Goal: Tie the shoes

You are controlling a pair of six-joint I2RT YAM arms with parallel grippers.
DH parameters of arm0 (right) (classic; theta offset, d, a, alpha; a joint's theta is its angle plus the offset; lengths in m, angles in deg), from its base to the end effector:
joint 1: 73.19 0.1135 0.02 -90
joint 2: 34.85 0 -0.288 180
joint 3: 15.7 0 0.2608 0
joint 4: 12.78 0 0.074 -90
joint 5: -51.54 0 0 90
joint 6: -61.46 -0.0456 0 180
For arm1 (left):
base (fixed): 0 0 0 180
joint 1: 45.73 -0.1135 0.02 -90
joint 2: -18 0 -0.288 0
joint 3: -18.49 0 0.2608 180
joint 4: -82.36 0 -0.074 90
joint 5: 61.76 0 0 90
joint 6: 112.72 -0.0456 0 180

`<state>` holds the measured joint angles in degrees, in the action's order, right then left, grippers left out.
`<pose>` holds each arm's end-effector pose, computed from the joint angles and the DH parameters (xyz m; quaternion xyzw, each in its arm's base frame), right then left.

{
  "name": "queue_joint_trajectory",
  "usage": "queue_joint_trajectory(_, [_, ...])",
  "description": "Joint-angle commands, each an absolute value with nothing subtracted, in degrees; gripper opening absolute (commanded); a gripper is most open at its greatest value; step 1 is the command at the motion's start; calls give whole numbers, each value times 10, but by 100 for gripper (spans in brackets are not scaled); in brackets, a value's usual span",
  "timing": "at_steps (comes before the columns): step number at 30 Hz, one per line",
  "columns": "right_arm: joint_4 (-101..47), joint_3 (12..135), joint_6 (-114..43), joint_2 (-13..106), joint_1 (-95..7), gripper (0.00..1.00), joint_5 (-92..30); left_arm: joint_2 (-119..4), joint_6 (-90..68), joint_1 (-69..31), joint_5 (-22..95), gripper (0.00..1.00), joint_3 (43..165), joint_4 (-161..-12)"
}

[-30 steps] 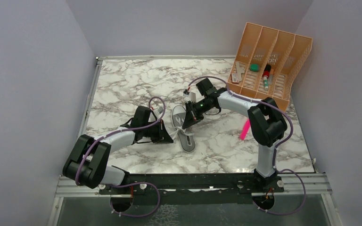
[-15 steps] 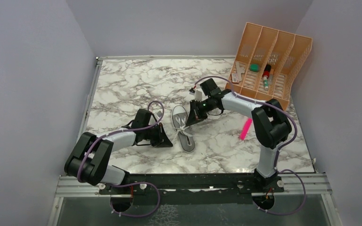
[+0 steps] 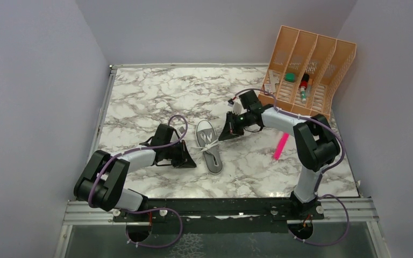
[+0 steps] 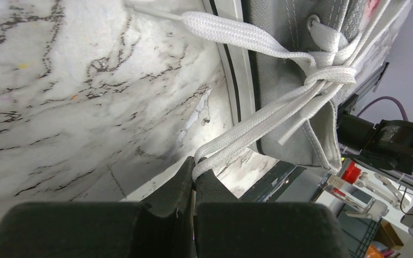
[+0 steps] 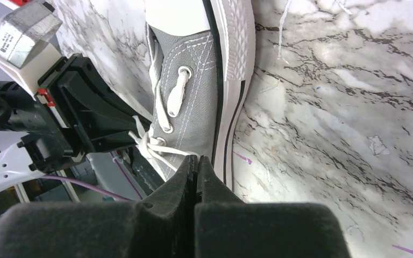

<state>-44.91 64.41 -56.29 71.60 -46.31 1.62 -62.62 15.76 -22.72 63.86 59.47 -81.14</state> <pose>0.3366 0.2035 0.1812 -0.0862 0.9048 0.4101 0.0754 0.2066 -0.1166 0.1390 -0.0343 0.9145 -0.3932 0.0887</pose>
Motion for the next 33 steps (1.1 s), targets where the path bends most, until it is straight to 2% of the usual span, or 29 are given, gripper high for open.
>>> queue_joint_trajectory(1, [-427,642,-561,693,-477,1,11,-628,148,-226,610,0,597,-784])
queue_joint_trajectory(4, [-428,656,-526,710,-477,1,64,-634,140,-226,628,0,605,-794])
queue_joint_trajectory(8, [-473,679,-476,710,-475,1,28,-639,128,-225,643,0,622,-799])
queue_joint_trajectory(9, [-484,687,-463,715,-475,3,25,-640,126,-225,644,0,623,-799])
queue_joint_trajectory(12, [-532,716,-414,738,-474,23,7,-647,123,-225,646,0,628,-798])
queue_joint_trajectory(15, [-591,748,-366,733,-467,41,-70,-653,113,-225,645,0,639,-790])
queue_joint_trajectory(20, [-609,739,-333,668,-410,55,-123,-676,66,-226,631,0,682,-756])
queue_joint_trajectory(24, [-595,723,-352,634,-356,56,-107,-715,29,-228,633,0,720,-739])
queue_joint_trajectory(27, [-615,732,-463,634,-352,53,-43,-740,5,-233,641,0,744,-727])
queue_joint_trajectory(31, [-485,647,-661,595,-345,52,9,-757,-14,-234,651,0,761,-714])
queue_joint_trajectory(33, [-471,636,-729,594,-341,52,-8,-757,-14,-234,652,0,763,-713])
